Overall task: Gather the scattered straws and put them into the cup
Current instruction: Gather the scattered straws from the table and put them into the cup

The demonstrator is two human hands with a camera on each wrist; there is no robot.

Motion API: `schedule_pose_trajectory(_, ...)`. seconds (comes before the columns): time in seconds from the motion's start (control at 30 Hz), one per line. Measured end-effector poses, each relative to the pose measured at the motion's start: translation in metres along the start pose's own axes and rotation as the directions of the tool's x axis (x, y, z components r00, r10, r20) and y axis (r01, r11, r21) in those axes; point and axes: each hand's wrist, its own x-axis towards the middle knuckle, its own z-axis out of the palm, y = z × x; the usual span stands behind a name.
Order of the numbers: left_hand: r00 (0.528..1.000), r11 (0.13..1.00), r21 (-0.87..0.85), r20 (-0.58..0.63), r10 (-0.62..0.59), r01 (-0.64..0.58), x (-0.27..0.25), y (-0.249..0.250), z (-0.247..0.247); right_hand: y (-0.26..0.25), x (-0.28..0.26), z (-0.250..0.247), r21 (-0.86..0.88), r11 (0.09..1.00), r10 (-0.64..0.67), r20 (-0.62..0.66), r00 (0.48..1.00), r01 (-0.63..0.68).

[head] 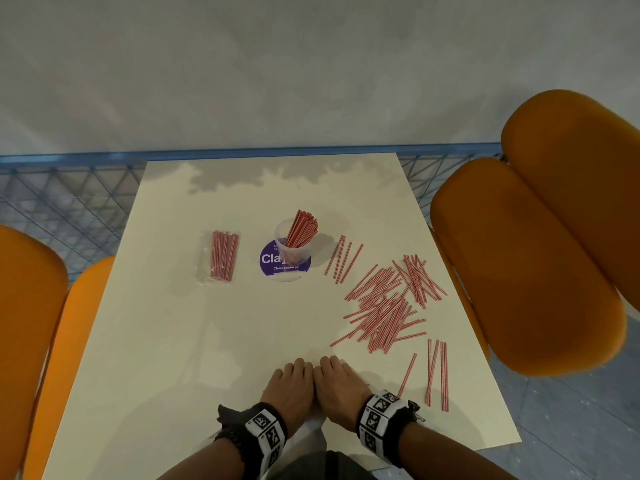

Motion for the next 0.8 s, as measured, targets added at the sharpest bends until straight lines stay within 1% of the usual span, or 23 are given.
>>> schedule_pose_trajectory(0.07,0.999,1.000,-0.018,0.031,0.010,-0.009,0.002,-0.002,-0.009,0.006,0.001,-0.010,-0.013,1.000,-0.015,0.046,0.999,0.015)
schedule_pose_trajectory(0.1,0.998,0.999,-0.053,0.055,0.010,-0.007,0.005,-0.005,-0.015,0.010,0.001,-0.018,0.012,0.999,-0.043,0.059,0.997,0.042)
schedule_pose_trajectory(0.13,0.997,0.995,-0.102,0.078,0.007,0.001,0.008,-0.009,-0.022,0.014,0.002,-0.030,0.054,0.996,-0.074,0.044,0.996,0.072)
schedule_pose_trajectory(0.17,0.995,0.989,-0.145,0.100,0.002,0.012,0.013,-0.014,-0.031,0.020,0.004,-0.042,0.116,0.991,-0.079,0.040,0.996,0.073)
schedule_pose_trajectory(0.2,0.993,0.985,-0.172,0.121,-0.006,0.027,0.018,-0.018,-0.041,0.024,0.006,-0.054,0.195,0.980,-0.061,0.069,0.996,0.046)
schedule_pose_trajectory(0.23,0.991,0.982,-0.181,0.132,-0.022,0.046,0.021,-0.021,-0.052,0.027,0.009,-0.064,0.210,0.978,-0.041,0.088,0.995,0.022)
schedule_pose_trajectory(0.3,0.992,0.976,-0.205,0.119,-0.051,0.074,0.024,-0.024,-0.074,0.029,0.013,-0.084,0.127,0.992,-0.023,0.068,0.997,0.015)
schedule_pose_trajectory(0.37,0.996,0.960,-0.276,0.087,-0.031,0.054,0.022,-0.027,-0.090,0.030,0.014,-0.099,0.077,0.997,-0.006,0.033,0.999,0.004)
schedule_pose_trajectory(0.43,0.999,0.917,-0.398,0.041,-0.011,0.027,0.018,-0.038,-0.098,0.038,0.012,-0.109,0.078,0.996,0.030,0.018,0.999,-0.031)
schedule_pose_trajectory(0.47,1.000,0.870,-0.493,0.012,-0.022,0.025,0.015,-0.048,-0.099,0.043,0.008,-0.114,0.087,0.994,0.058,0.017,0.998,-0.060)
schedule_pose_trajectory(0.5,0.998,0.775,-0.632,-0.034,-0.057,0.023,0.009,-0.058,-0.100,0.049,0.004,-0.119,0.105,0.990,0.090,0.014,0.996,-0.091)
schedule_pose_trajectory(0.53,0.989,0.621,-0.784,-0.092,-0.118,0.001,0.003,-0.066,-0.101,0.053,0.000,-0.122,0.115,0.986,0.121,0.013,0.993,-0.122)
schedule_pose_trajectory(0.57,0.972,0.404,-0.914,-0.122,-0.202,-0.031,-0.003,-0.069,-0.103,0.055,-0.004,-0.124,0.111,0.983,0.148,0.014,0.989,-0.149)
schedule_pose_trajectory(0.6,0.954,0.161,-0.985,-0.103,-0.283,-0.058,-0.007,-0.069,-0.105,0.054,-0.006,-0.126,0.100,0.981,0.166,0.010,0.986,-0.166)
schedule_pose_trajectory(0.63,0.944,-0.044,-0.997,-0.051,-0.326,-0.069,-0.009,-0.065,-0.107,0.048,-0.007,-0.128,0.097,0.981,0.169,-0.005,0.986,-0.168)
schedule_pose_trajectory(0.67,0.945,-0.192,-0.979,0.003,-0.327,-0.063,-0.010,-0.057,-0.107,0.040,-0.006,-0.130,0.088,0.984,0.156,-0.030,0.987,-0.152)
schedule_pose_trajectory(0.7,0.951,-0.279,-0.959,0.044,-0.307,-0.046,-0.009,-0.047,-0.108,0.029,-0.005,-0.132,0.073,0.989,0.133,-0.052,0.990,-0.129)
schedule_pose_trajectory(0.73,0.957,-0.295,-0.955,0.062,-0.283,-0.025,-0.007,-0.037,-0.109,0.017,-0.003,-0.133,0.064,0.992,0.113,-0.057,0.992,-0.109)
schedule_pose_trajectory(0.8,0.962,-0.252,-0.968,0.058,-0.267,-0.012,-0.007,-0.026,-0.113,0.004,0.000,-0.138,0.093,0.990,0.108,-0.046,0.993,-0.103)
